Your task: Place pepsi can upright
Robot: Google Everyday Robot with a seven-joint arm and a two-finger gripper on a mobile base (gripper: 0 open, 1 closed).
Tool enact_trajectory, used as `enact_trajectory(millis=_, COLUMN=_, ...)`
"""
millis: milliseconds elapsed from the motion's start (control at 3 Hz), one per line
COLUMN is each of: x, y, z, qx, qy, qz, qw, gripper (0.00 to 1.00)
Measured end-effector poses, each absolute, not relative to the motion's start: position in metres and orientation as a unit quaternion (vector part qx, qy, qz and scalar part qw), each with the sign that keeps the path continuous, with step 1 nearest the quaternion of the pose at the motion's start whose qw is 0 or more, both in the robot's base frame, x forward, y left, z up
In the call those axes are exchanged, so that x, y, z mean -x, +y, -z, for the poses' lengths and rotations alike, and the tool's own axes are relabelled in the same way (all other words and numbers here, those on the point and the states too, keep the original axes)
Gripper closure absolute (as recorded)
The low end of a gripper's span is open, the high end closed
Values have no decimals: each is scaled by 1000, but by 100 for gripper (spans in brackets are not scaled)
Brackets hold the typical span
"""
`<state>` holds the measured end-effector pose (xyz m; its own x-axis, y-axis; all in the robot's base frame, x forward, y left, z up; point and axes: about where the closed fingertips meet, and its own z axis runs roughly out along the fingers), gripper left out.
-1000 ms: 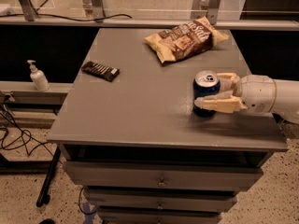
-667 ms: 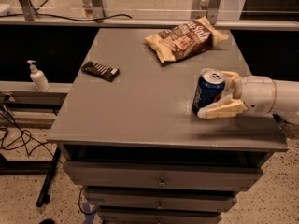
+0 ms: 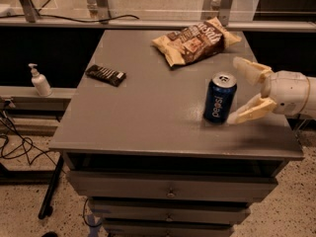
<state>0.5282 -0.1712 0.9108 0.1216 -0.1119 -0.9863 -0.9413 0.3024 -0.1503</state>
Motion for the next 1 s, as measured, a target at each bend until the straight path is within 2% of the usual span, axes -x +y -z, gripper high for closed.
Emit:
enact_trajectory(millis=333, x=-535, y=-210, z=-963, qx=462, qy=554, qz=-315, qw=617, gripper=0)
enact_trajectory(millis=667, x=-535, y=-258, z=-1058, qx=425, qy=527, qz=-250, qw=692, gripper=0)
enact_trajectory(millis=1000, x=-537, y=-263, z=-1069, qx=421, qy=522, qz=-241, qw=701, gripper=0)
